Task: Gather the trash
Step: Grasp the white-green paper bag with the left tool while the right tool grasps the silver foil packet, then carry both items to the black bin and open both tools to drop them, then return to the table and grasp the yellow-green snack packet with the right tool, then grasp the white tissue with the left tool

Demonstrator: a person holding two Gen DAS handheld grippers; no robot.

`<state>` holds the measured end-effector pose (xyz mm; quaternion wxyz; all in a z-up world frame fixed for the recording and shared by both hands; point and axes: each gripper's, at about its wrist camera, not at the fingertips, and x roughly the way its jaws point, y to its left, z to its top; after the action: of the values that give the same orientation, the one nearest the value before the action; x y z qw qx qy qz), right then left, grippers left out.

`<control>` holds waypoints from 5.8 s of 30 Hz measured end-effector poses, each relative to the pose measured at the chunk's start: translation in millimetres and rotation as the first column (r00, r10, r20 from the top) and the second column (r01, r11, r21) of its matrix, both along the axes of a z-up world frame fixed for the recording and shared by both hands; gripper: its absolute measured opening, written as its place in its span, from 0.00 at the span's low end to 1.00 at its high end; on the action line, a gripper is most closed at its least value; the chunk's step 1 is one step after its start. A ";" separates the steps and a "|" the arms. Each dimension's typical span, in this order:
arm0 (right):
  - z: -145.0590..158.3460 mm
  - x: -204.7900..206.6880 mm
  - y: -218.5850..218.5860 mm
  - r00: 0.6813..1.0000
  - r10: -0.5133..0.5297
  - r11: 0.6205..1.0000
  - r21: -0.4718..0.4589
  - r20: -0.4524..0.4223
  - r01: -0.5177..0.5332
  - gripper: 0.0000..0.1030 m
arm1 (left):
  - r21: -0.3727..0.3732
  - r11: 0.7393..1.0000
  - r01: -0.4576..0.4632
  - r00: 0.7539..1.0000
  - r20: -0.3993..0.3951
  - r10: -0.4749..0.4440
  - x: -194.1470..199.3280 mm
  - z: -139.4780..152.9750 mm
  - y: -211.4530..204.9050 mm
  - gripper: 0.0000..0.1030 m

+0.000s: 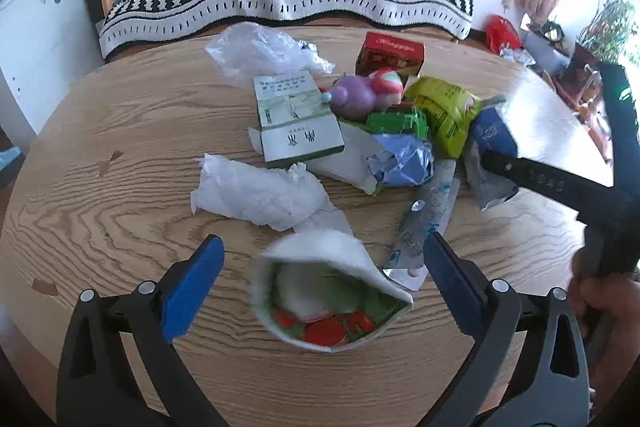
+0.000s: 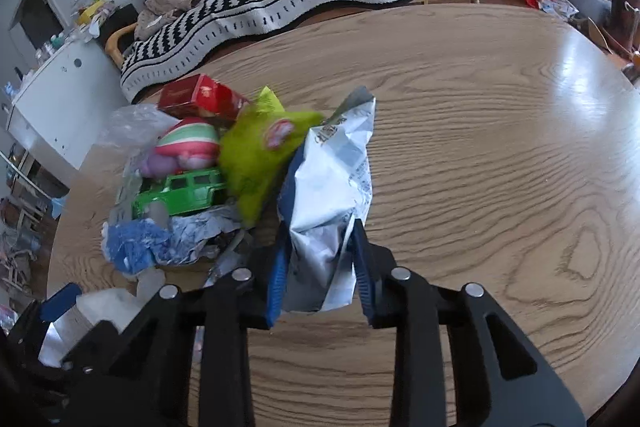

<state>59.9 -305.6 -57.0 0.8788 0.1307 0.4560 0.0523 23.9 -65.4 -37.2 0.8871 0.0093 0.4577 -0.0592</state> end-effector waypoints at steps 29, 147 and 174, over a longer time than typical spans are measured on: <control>67.5 -117.5 -100.4 0.979 -0.113 0.993 -0.004 0.169 0.115 0.26 | -0.133 0.990 0.039 0.994 0.109 -0.024 -13.1 50.6 -11.4 0.46; -8.1 38.8 21.4 0.999 -0.027 0.995 -0.097 0.026 0.030 0.81 | -0.013 0.983 0.181 0.983 0.023 -0.181 70.1 -33.8 36.0 0.66; 54.7 -63.5 -61.5 0.975 -0.136 0.984 -0.091 0.178 0.154 0.53 | -0.124 0.981 0.146 0.981 0.146 -0.127 43.9 41.8 8.1 0.27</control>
<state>-3.6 -367.2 -2.3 0.9218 0.1127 0.3701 -0.0249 67.8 -57.4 4.6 0.9088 -0.0150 0.3890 -0.1499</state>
